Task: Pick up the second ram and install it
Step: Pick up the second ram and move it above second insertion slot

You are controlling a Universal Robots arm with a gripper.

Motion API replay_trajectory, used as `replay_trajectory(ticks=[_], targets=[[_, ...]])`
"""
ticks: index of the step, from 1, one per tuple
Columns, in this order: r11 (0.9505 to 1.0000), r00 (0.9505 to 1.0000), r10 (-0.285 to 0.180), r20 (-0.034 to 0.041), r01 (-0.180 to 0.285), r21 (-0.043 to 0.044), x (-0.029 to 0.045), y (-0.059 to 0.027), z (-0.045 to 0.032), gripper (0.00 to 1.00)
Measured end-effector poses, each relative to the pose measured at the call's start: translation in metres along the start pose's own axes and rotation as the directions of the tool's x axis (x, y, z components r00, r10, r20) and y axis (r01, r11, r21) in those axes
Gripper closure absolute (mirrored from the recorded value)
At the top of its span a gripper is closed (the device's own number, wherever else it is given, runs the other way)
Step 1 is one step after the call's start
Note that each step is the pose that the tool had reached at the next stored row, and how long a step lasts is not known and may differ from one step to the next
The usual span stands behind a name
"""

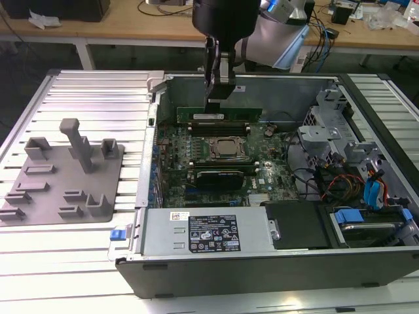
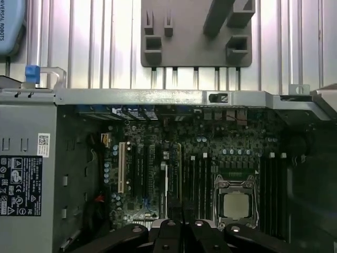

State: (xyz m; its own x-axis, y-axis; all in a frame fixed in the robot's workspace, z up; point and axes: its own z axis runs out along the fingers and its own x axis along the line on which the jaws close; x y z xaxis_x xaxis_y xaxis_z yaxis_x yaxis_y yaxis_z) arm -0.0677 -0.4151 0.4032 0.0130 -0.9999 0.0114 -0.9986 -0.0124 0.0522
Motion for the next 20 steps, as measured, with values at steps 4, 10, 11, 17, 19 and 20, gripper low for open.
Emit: replay_trajectory(ticks=[4, 10, 11, 17, 19, 20], targets=[[1.0000, 1.0000, 0.006, 0.0004, -0.006, -0.0045, -0.0121, -0.0063, 0.0115, 0.91], [1.0000, 1.0000, 0.007, 0.0004, -0.006, -0.0061, -0.0143, -0.0075, 0.0163, 0.91], [1.0000, 1.0000, 0.006, 0.0004, -0.006, -0.0061, -0.0143, -0.0076, 0.0190, 0.91], [1.0000, 1.0000, 0.006, 0.0003, -0.006, -0.0061, -0.0153, -0.0202, 0.0292, 0.91], [1.0000, 1.0000, 0.007, 0.0004, -0.007, -0.0061, -0.0178, -0.0222, 0.0342, 0.91], [1.0000, 1.0000, 0.006, 0.0004, -0.006, -0.0061, -0.0210, -0.0224, 0.0364, 0.91]])
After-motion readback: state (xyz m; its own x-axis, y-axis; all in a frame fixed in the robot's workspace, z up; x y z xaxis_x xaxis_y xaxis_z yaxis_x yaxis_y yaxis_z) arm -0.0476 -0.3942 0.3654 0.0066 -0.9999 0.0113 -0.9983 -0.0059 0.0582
